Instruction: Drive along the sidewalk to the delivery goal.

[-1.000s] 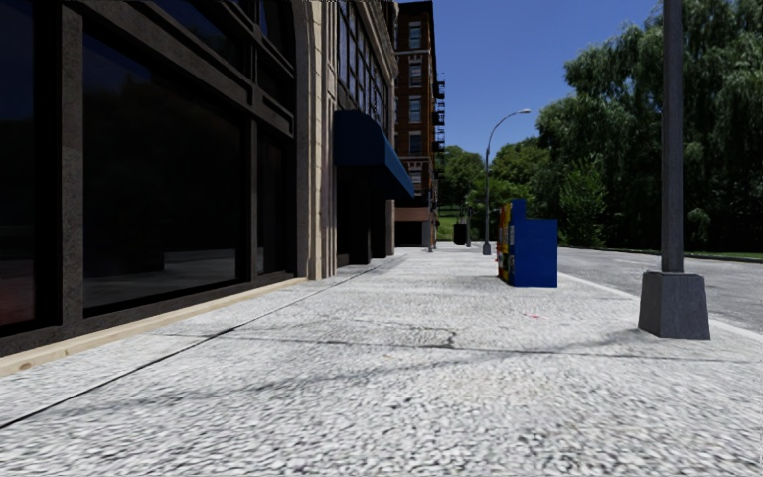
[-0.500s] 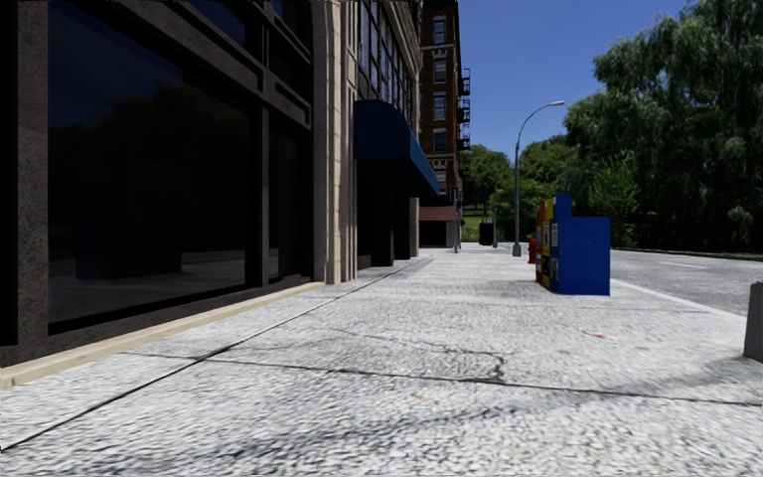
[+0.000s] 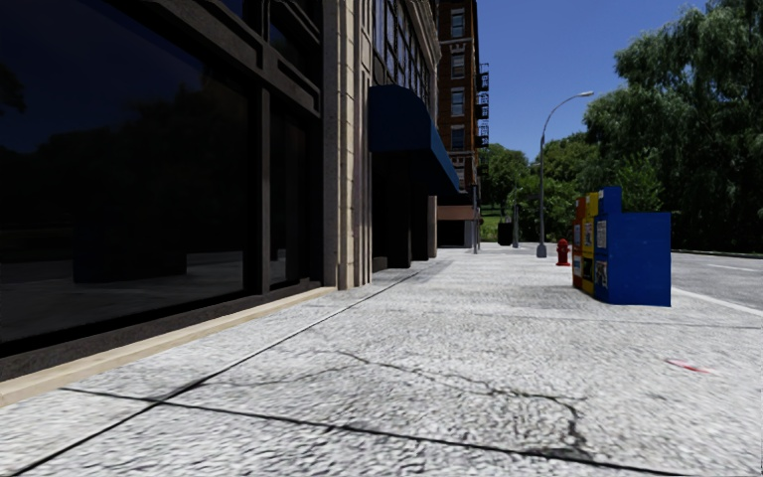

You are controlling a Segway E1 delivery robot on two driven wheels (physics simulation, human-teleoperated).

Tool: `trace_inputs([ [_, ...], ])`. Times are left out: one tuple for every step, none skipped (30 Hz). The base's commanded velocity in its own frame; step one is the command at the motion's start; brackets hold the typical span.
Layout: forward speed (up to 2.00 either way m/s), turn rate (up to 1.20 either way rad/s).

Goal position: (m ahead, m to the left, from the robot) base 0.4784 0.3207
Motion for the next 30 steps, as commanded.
trace_inputs([
  [1.4, 0.0],
  [1.4, 0.0],
  [1.4, 0.0],
  [1.4, 0.0],
  [1.4, 0.0],
  [1.4, 0.0],
  [1.4, 0.0],
  [1.4, 0.0],
  [1.4, 0.0],
  [1.4, 0.0],
  [1.37, 0.0],
  [1.34, 0.0],
  [1.34, 0.0],
  [0.58, 0.0],
  [0.0, 0.0],
  [0.0, 0.0],
  [0.0, 0.0],
  [0.0, 0.0],
  [0.0, 0.0],
  [0.0, 0.0],
  [0.0, 0.0],
  [0.0, 0.0],
  [0.0, 0.0],
  [0.0, 0.0],
  [0.0, 0.0],
  [0.0, 0.0],
  [0.0, 0.0],
  [0.0, 0.0],
  [0.0, 0.0],
  [0.0, 0.0],
])
